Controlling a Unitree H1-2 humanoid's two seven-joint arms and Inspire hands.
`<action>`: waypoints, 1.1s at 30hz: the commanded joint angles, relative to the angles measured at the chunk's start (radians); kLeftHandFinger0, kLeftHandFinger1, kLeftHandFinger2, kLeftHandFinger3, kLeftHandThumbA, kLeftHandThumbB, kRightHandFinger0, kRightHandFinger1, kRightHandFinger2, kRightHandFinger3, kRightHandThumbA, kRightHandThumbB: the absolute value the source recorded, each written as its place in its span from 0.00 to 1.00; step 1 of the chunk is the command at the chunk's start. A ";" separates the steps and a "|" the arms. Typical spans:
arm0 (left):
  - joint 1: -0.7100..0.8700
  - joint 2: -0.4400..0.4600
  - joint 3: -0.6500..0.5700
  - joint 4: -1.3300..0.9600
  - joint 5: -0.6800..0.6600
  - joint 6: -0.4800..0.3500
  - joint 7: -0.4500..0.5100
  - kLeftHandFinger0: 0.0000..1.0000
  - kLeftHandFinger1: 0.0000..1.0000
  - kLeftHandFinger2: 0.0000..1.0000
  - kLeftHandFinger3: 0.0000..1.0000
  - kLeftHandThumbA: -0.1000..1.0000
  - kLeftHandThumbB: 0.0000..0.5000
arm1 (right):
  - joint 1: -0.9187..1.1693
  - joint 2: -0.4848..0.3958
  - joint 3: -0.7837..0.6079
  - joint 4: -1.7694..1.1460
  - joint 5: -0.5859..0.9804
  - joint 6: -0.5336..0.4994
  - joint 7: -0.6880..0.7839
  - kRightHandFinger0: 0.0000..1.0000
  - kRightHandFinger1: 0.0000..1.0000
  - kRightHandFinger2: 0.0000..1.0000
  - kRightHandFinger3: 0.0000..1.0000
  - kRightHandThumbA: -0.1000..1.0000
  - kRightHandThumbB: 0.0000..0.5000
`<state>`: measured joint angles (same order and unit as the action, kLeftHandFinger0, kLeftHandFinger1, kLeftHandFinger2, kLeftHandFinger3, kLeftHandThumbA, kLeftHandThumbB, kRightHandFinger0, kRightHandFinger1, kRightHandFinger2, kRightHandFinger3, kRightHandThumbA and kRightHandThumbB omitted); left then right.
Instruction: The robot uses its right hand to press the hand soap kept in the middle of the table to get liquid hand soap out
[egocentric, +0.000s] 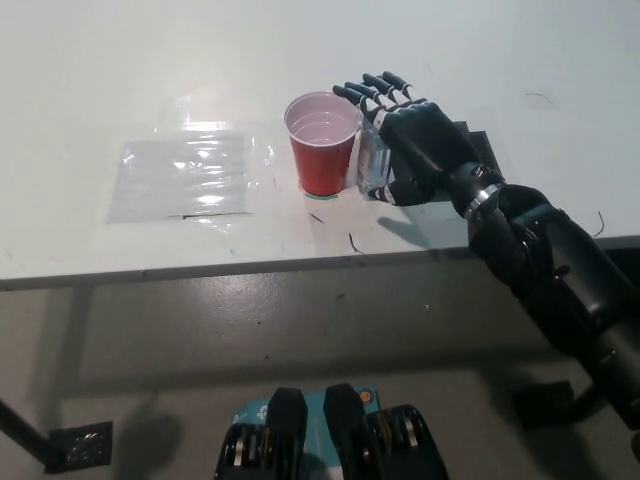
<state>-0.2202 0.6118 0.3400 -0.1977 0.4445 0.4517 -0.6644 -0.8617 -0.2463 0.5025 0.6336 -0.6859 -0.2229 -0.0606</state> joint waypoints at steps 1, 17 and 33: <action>0.000 0.036 0.011 -0.010 0.019 0.018 -0.024 1.00 1.00 1.00 0.86 1.00 0.23 | 0.085 -0.038 0.024 -0.038 0.005 0.079 0.164 1.00 1.00 1.00 1.00 1.00 0.86; 0.065 0.028 0.017 -0.025 0.010 0.018 -0.033 1.00 1.00 0.99 0.84 1.00 0.19 | -0.163 -0.097 -0.071 -0.253 0.038 0.090 0.275 1.00 1.00 1.00 1.00 1.00 0.89; 0.096 0.014 0.025 -0.041 0.034 0.018 -0.063 1.00 1.00 1.00 0.89 1.00 0.16 | -0.324 -0.097 -0.153 -0.287 0.034 0.150 0.296 1.00 1.00 1.00 1.00 1.00 0.97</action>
<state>-0.1219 0.6051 0.3458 -0.2001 0.4613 0.4516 -0.6965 -1.1129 -0.3264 0.3891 0.4086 -0.6687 -0.1199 0.2046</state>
